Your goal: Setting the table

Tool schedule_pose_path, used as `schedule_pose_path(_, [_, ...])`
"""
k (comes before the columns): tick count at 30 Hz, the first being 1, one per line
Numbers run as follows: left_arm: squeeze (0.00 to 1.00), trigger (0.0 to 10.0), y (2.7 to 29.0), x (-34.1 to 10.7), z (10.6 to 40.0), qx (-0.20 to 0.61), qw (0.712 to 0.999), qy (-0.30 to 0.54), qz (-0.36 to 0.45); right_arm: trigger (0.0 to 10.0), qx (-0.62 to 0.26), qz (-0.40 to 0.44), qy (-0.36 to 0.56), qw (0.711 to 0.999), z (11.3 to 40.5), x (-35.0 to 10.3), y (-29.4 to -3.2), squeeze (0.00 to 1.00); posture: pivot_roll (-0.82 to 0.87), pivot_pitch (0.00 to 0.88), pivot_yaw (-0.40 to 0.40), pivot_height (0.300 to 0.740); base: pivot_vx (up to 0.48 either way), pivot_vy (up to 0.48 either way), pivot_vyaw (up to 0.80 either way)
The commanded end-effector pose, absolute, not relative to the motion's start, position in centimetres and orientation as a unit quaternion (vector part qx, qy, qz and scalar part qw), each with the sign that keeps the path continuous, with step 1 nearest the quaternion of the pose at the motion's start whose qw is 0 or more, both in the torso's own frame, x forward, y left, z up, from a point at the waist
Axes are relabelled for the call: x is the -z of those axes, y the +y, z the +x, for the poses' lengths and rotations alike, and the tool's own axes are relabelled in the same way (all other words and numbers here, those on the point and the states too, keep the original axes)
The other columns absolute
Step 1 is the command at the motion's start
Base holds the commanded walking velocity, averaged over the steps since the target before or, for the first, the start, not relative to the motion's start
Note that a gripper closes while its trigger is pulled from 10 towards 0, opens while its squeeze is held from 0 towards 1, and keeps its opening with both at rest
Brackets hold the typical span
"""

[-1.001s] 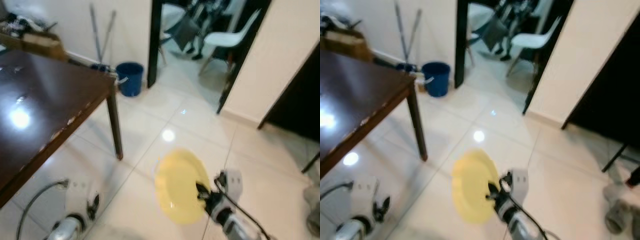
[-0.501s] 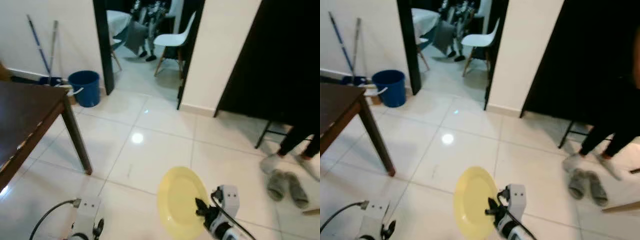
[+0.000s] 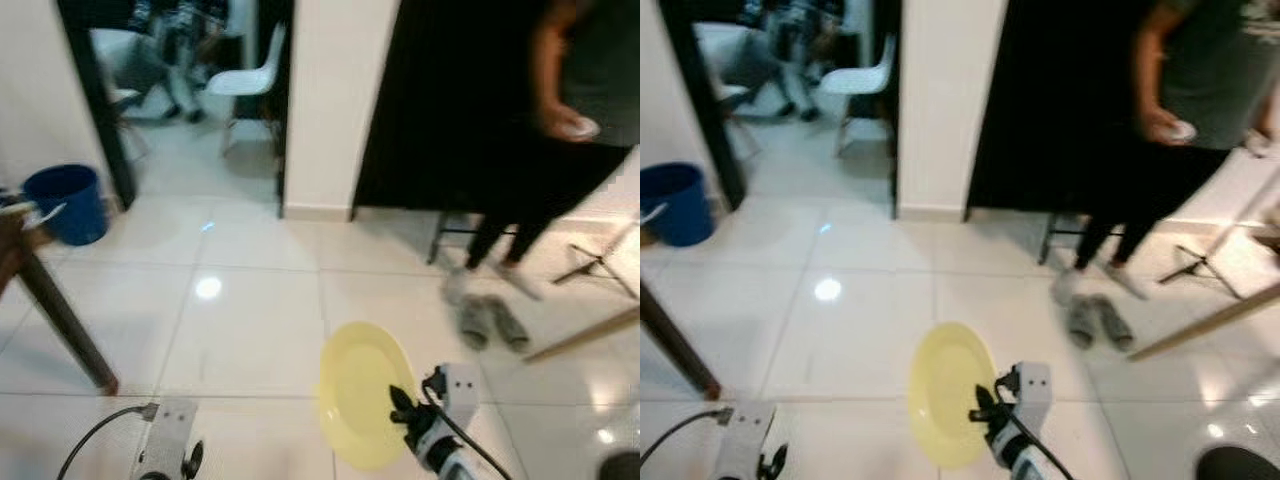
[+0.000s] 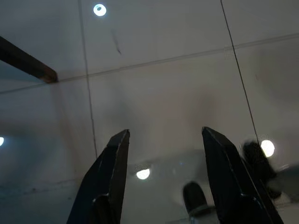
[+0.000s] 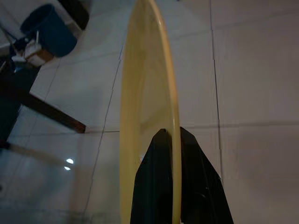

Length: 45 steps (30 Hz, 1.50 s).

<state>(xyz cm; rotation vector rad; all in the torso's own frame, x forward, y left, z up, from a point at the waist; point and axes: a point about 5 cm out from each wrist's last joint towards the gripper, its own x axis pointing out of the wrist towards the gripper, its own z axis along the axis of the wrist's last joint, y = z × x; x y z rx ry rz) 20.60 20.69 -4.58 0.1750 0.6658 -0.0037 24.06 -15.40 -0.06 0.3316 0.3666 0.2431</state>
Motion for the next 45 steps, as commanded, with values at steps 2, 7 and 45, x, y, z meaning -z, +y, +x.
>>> schedule_pose_path(2, [0.0, 10.0, 20.5, 4.6, 20.8, 0.003, 0.943, 0.322, 0.086, 10.0, -0.112, 0.156, 0.185, 0.964, 23.9, 0.3, -16.2, 0.0, 0.0, 0.0, 0.04, 0.74, 0.0, 0.0, -0.79])
schedule_pose_path(7, [0.0, 10.0, 20.4, 4.6, 21.0, 0.003, 0.945, 0.317, 0.084, 10.0, -0.112, 0.155, 0.183, 0.964, 24.0, 0.3, -16.2, 0.0, 0.0, 0.0, 0.041, 0.74, 0.0, 0.0, -0.79])
schedule_pose_path(45, [0.0, 10.0, 20.6, 2.3, 23.9, -0.003, 0.964, 0.256, 0.064, 10.0, -0.06, 0.225, 0.122, 0.965, 26.1, -1.8, -17.3, 0.0, 0.0, 0.0, 0.051, 0.74, 0.0, 0.0, -0.79])
